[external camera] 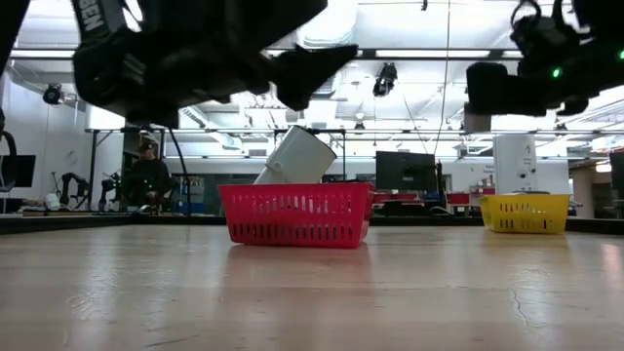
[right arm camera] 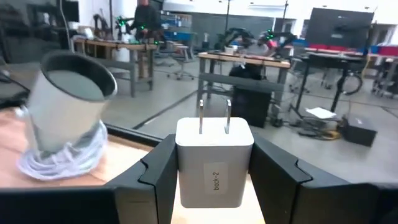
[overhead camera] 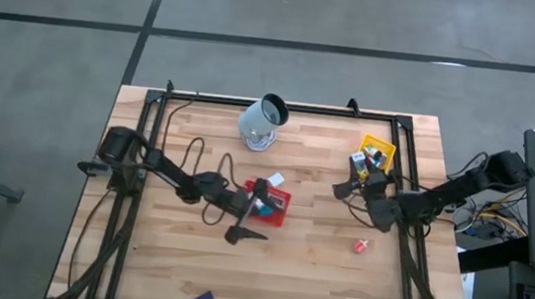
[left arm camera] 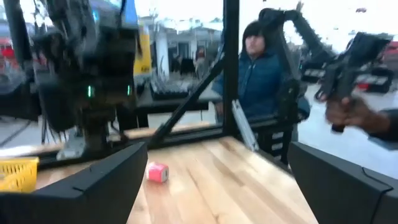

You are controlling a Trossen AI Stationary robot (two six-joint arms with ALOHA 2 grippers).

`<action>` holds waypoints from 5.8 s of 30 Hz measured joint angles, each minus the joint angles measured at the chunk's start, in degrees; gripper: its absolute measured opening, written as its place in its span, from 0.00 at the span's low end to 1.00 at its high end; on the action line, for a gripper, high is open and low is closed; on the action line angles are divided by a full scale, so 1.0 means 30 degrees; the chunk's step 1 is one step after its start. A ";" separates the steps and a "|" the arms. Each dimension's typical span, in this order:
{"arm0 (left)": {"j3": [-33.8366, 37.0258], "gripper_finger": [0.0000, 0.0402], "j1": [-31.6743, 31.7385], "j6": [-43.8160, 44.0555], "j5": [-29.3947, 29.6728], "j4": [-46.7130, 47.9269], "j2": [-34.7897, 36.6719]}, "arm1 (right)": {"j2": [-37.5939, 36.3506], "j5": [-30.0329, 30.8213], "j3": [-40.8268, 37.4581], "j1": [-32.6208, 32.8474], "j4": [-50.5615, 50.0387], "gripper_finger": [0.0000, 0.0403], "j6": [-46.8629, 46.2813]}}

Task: Pick & Place Office items
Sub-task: Put the bottom white charger adapter into the yellow basket, then put the pink charger adapter into the yellow basket

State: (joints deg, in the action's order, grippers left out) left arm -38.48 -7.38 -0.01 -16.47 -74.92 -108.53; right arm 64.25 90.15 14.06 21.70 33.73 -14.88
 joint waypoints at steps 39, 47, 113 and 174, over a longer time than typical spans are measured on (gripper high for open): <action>0.1875 0.98 -0.0095 0.0430 0.0589 -0.1295 0.1167 | 0.0415 -0.8452 0.0169 -0.7122 -1.9181 0.39 -1.9415; 0.1828 0.98 -0.0095 0.0233 0.0642 -0.1295 0.1167 | 0.0385 -0.8821 0.0207 -0.7165 -1.9110 0.39 -1.9348; 0.1842 0.98 -0.0091 -0.0138 0.0708 -0.0858 0.1145 | 0.0327 -0.7559 0.4704 -0.5364 -1.9153 0.71 -1.3098; -0.0576 0.98 -0.1027 -0.2037 0.2239 0.6581 0.1233 | 0.0407 -2.8225 1.1172 0.5393 -3.0897 0.61 -1.0736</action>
State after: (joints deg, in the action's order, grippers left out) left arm -40.21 -10.46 -6.12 -9.75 -55.18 -104.84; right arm 65.47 5.48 47.57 37.88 -58.96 -47.09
